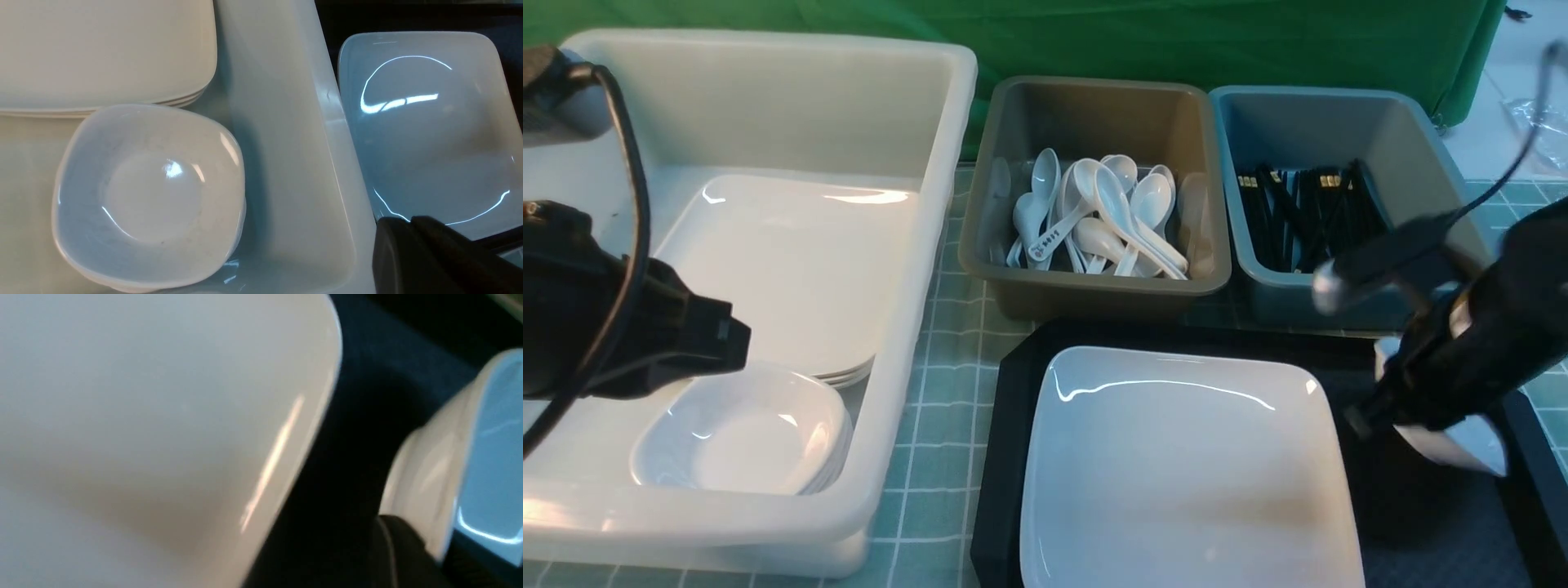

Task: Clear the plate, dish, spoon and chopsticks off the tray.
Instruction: Use the right arm to put the small plate into the large storage box on the left

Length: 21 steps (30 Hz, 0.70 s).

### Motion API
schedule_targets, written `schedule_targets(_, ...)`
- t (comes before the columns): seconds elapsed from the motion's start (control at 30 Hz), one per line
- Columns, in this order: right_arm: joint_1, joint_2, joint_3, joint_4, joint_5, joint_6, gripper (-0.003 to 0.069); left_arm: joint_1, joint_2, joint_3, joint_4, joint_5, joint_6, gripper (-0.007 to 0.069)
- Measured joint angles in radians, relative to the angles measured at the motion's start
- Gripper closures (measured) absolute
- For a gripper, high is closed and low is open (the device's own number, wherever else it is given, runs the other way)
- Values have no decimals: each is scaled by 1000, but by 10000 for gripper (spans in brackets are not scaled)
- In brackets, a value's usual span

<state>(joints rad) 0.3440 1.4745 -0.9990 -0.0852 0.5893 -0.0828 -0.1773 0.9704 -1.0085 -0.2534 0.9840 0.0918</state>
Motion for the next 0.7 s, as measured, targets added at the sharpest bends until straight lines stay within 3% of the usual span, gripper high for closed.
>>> schedule_targets(0.03,1,-8,-6,10,-2,-12,599,0,0,0,0,0,-3,615)
schedule_targets(0.13,40,-92,-91,201,-34,-144,599,0,0,0,0,-24,-25,615)
schedule_targets(0.23,146,-88,-227,375,-55,-284,599,0,0,0,3,-49,-65,615)
schedule_targets(0.27,154,-85,-236,375,-55,-291,599,0,0,0,4,-50,-69,615)
schedule_targets(0.3,227,-47,-310,423,-64,-327,599,0,0,0,17,-58,-101,615)
schedule_targets(0.43,400,93,-502,458,-75,-355,599,0,-2,0,87,-60,-192,615)
schedule_targets(0.5,436,138,-549,463,-79,-356,599,0,-5,0,135,-60,-223,615)
schedule_targets(0.7,584,412,-801,466,-90,-357,599,0,-83,0,478,0,-498,615)
